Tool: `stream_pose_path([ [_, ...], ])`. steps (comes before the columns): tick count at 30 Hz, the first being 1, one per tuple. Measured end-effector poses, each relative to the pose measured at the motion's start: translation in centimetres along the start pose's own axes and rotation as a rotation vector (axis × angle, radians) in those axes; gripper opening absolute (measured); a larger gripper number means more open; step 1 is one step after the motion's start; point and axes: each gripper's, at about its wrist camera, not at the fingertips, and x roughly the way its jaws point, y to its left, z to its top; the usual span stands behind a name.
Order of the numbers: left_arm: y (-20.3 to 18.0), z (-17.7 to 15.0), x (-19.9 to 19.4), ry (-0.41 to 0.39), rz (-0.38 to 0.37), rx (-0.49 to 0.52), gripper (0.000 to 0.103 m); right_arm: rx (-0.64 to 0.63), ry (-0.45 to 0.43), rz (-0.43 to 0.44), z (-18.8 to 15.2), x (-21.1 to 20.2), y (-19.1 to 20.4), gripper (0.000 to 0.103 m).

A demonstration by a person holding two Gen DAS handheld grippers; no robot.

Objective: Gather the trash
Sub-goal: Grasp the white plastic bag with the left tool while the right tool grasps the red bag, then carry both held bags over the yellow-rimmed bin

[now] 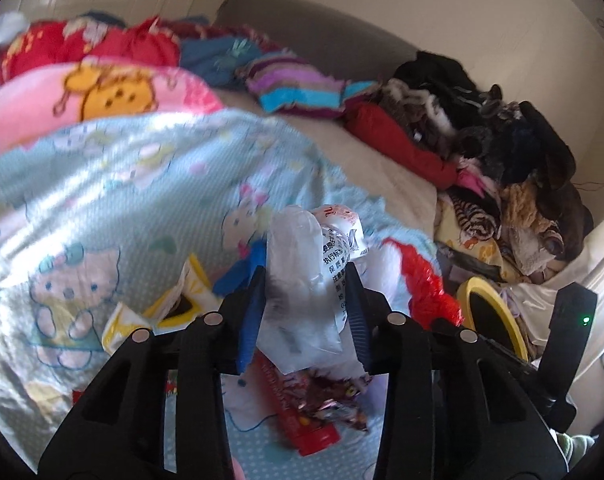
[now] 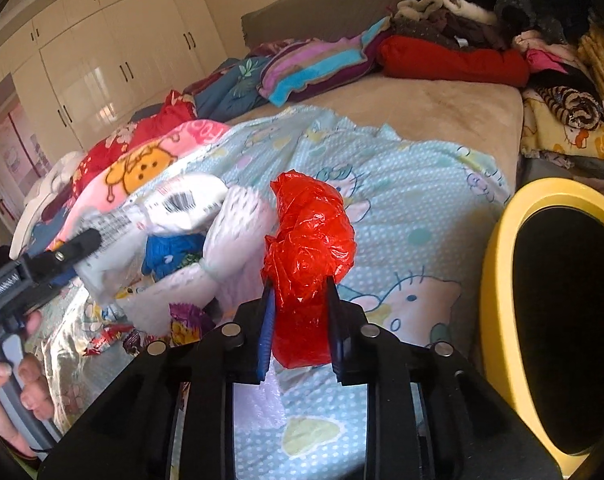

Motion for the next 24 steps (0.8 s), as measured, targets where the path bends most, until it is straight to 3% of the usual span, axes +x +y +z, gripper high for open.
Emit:
stream_pose_path([
  [7,-1.9,1.2,-2.1,-0.071,-0.017,0.048,0.03,0.003,-0.048,-0.002,0.6,-1.7,-0.1,0.022],
  [24,-6.4,0.8,-3.5,-0.086,-0.087,0.117,0.028,0.035,-0.138,-0.033,1.3,-6.6,-2.1,0.022],
])
